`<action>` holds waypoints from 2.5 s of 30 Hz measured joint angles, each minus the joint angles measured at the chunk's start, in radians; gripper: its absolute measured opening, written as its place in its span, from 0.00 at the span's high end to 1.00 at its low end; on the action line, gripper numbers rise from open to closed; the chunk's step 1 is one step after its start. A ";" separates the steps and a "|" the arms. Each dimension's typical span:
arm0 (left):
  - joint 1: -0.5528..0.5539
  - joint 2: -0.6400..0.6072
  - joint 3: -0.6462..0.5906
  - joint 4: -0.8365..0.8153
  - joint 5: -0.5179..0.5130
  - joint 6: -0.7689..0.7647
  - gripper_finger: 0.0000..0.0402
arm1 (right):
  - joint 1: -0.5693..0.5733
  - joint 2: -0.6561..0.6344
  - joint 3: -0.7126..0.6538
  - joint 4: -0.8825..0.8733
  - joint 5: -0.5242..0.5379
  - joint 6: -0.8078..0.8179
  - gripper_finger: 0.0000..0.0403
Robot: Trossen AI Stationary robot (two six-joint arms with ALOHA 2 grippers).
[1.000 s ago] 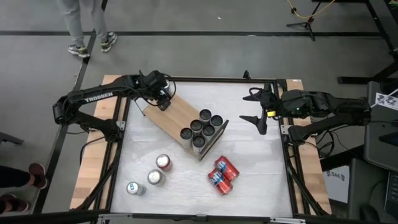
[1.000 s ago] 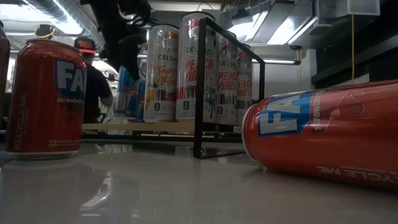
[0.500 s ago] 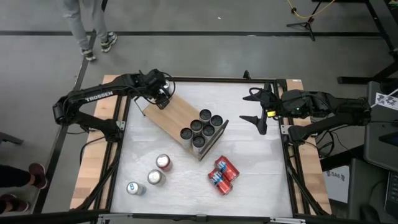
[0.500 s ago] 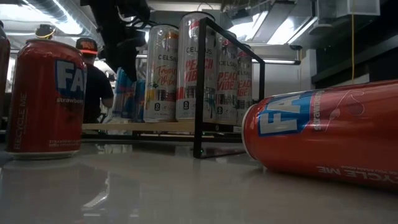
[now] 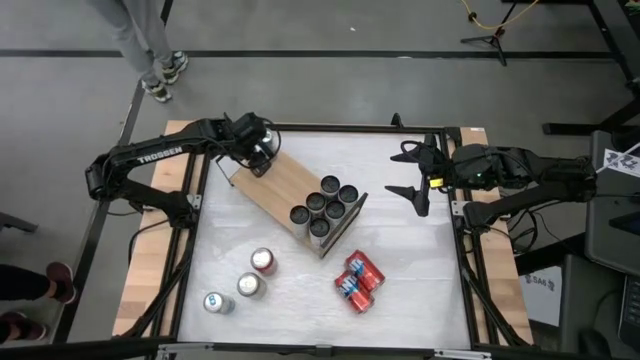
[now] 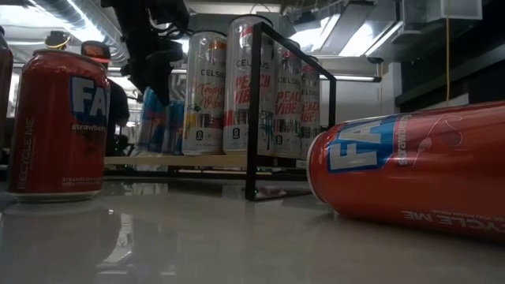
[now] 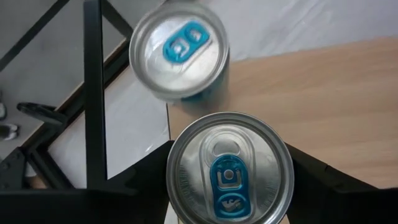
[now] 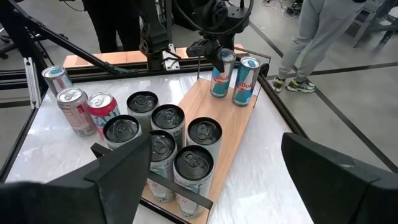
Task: Place canned beverage on shelf
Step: Put the right blue soda can on the shelf aligned with the other blue soda can
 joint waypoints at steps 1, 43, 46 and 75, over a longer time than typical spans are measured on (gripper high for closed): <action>0.000 0.000 0.000 -0.010 0.000 0.000 0.43 | 0.000 0.000 0.000 0.000 0.000 0.000 0.12; 0.000 0.000 0.000 0.018 -0.005 -0.004 0.40 | 0.000 0.000 0.000 0.000 0.000 0.000 0.12; 0.000 0.000 0.000 0.018 -0.005 -0.004 0.39 | 0.000 0.000 0.000 0.000 0.000 0.000 0.12; 0.000 -0.035 0.001 0.023 -0.012 -0.022 0.29 | 0.000 0.000 0.000 0.000 0.000 0.000 0.12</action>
